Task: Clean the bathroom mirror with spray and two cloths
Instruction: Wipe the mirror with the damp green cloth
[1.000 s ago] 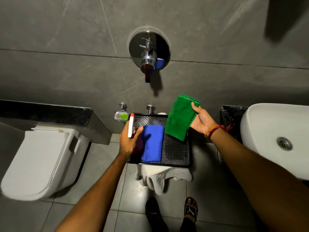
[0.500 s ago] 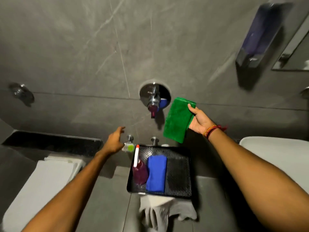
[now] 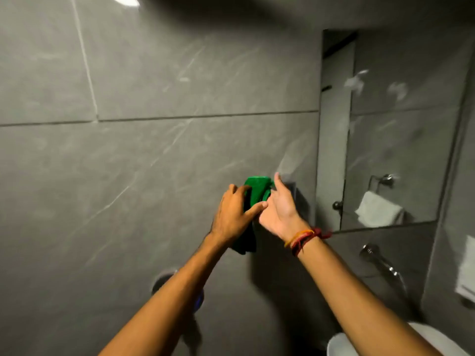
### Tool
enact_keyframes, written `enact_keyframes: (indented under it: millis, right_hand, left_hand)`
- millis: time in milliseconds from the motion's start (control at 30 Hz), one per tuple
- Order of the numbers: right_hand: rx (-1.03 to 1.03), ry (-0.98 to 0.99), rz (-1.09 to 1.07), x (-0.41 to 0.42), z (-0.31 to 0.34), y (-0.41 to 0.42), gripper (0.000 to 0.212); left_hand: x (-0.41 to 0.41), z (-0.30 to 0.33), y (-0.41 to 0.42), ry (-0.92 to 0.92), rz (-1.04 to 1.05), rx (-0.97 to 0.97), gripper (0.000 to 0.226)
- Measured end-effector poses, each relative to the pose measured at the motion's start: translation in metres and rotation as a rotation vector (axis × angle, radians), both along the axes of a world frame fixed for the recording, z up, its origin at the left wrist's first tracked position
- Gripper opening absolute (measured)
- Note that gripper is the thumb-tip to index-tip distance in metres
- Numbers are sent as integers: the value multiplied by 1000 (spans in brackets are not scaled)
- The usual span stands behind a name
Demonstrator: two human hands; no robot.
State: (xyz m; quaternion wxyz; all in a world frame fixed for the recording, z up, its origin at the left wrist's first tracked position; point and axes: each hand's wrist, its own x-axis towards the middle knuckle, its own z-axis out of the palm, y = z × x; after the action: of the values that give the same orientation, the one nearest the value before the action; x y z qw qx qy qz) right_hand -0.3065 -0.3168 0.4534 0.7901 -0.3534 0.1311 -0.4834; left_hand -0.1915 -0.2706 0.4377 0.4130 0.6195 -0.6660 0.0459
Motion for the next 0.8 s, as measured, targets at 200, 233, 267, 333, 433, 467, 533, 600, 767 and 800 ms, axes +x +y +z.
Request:
enact_keyframes:
  millis: [200,233,267,333,433,467,533,600,767,800]
  right_hand:
    - [-386,138,-299,-77,30,-38,56]
    - [-515,240,-479,-86,31,-44,44]
    - [-672,391,-672,-95,29,-52,45]
    - [-975,642,-965,-115,28,-76,62]
    - [-1135,801,-1360,-136,35,-124,77]
    - [-1108,842,-1431,-141,42,-140,76]
    - [-1033,958,-1394,-143,58,-165,74]
    - [-1039,1059,-1346,-140,67,-192,71]
    - [-1035,1252,-1543,-120,61,-227,79]
    - [-1042,1248,-1572,-122,64,-232,79]
  left_hand:
    - [-80,87,-62,55,-121,-111,21]
    - [-94,101,-69,146,-192,-104,21]
    - [-106,111,-73,219,-263,-96,22]
    - [-131,130,-85,245,-392,-65,28]
    - [-164,155,-107,171,-508,-13,31]
    - [-172,164,-117,137,-508,-11,28]
    - [-180,177,-135,72,-457,-6,23]
    - [-178,189,-154,-65,-355,-34,27]
    - [-128,209,-181,-483,155,-446,43]
    - [-115,212,-186,-507,226,-499,51]
